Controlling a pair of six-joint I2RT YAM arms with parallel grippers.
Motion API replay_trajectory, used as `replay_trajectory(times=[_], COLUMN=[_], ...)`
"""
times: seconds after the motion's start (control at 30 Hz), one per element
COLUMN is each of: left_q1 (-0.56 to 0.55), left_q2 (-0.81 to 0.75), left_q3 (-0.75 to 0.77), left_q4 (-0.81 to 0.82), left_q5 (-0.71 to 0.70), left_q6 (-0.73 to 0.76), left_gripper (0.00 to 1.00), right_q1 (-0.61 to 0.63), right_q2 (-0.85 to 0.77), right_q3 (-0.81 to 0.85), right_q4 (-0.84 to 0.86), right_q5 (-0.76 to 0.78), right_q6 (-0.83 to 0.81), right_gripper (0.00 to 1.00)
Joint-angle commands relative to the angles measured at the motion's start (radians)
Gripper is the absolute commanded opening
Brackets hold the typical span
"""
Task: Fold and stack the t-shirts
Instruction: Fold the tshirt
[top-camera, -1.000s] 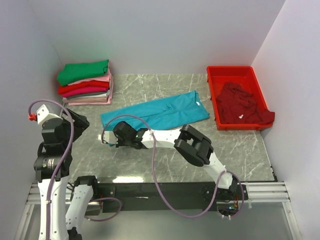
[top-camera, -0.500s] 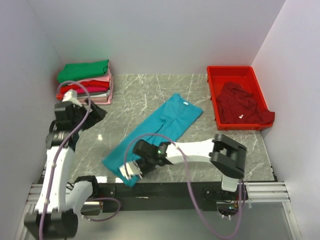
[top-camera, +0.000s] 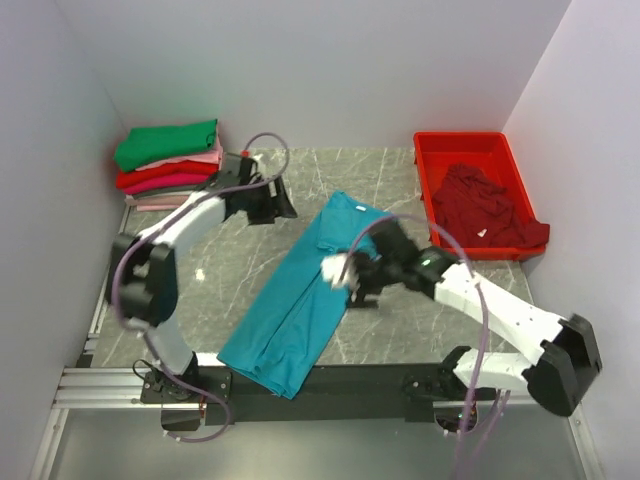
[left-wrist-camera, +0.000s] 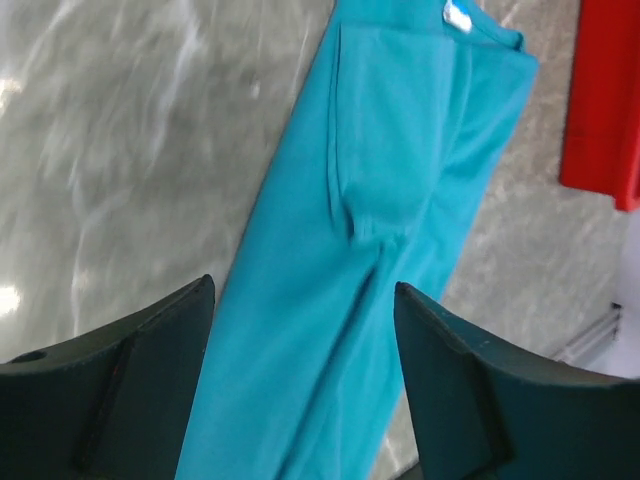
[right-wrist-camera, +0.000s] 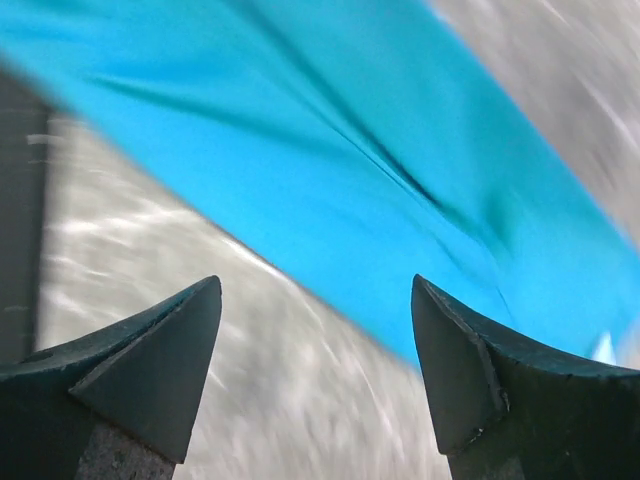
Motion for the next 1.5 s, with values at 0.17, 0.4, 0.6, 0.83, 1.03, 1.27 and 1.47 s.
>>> replay_trajectory(times=[0.17,0.4,0.6,0.83,1.03,1.27,1.47], left_q1=[-0.093,-0.105,-0.124,-0.125,-0.089,0.129,0.200], left_q2=[0.424,0.582,0.709,0.795,0.777,0.628,0.582], left_q3=[0.423,0.548,0.693,0.765,0.756,0.479,0.428], left_q4=[-0.108,-0.122,-0.196,-0.217,-0.164,0.028,0.025], left_q5=[-0.024,0.105,0.104,0.124,0.128,-0.005,-0.106], left_q6=[0.154,0.159,0.142,0.117,0.065,-0.212,-0.309], left_gripper=[0.70,0.66,0.52,0.21,0.00,0.00,0.00], right_q1=[-0.584,-0.682,-0.724,-0.736,-0.739,-0.739,-0.738], right_q2=[-0.026,-0.050,-0.044,-0.036,-0.017,0.057,0.144], right_q3=[0.029,-0.014,-0.011,-0.011,-0.005,0.017,0.043], right_q4=[0.049,0.094,0.093,0.096,0.090,0.102,0.163], right_q5=[-0.291,-0.325,-0.348,-0.348,-0.331,-0.257,-0.178], right_q6=[0.239,0.297,0.311,0.317,0.314,0.361,0.470], right_gripper=[0.82,0.82,0.82,0.82,0.82,0.82,0.82])
